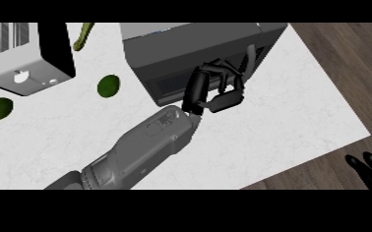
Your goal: Pick up the milk, place it into the microwave and close the microwave
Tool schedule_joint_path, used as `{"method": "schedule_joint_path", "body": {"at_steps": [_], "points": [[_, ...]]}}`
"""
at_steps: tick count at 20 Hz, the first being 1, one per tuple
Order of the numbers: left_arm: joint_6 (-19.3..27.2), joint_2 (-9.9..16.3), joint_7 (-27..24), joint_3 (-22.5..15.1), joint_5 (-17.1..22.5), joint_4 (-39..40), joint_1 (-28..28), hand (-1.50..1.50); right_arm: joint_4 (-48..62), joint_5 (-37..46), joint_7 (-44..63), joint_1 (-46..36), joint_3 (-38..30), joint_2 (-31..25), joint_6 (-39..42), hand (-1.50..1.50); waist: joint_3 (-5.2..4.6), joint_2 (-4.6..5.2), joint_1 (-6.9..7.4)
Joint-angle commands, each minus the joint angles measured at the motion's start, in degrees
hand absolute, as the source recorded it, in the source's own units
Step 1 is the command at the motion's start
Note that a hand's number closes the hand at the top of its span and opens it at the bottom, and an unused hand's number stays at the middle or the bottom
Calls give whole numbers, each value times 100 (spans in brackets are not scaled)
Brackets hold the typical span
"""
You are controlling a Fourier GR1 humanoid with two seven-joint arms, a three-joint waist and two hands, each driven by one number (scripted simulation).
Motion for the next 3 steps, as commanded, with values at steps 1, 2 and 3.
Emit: {"method": "schedule_joint_path", "body": {"at_steps": [1,2,3], "points": [[4,3,46,277,172,568,-301,150,-47,-71,41,-26,13,-30,-2,-150,-3,116,-61],[-41,3,54,268,191,599,-318,150,-64,-56,77,-47,0,-62,-19,-150,-6,114,-15],[-6,3,53,269,236,595,-308,150,-119,-86,104,-15,-13,-101,-3,-150,-9,99,-73]]}}
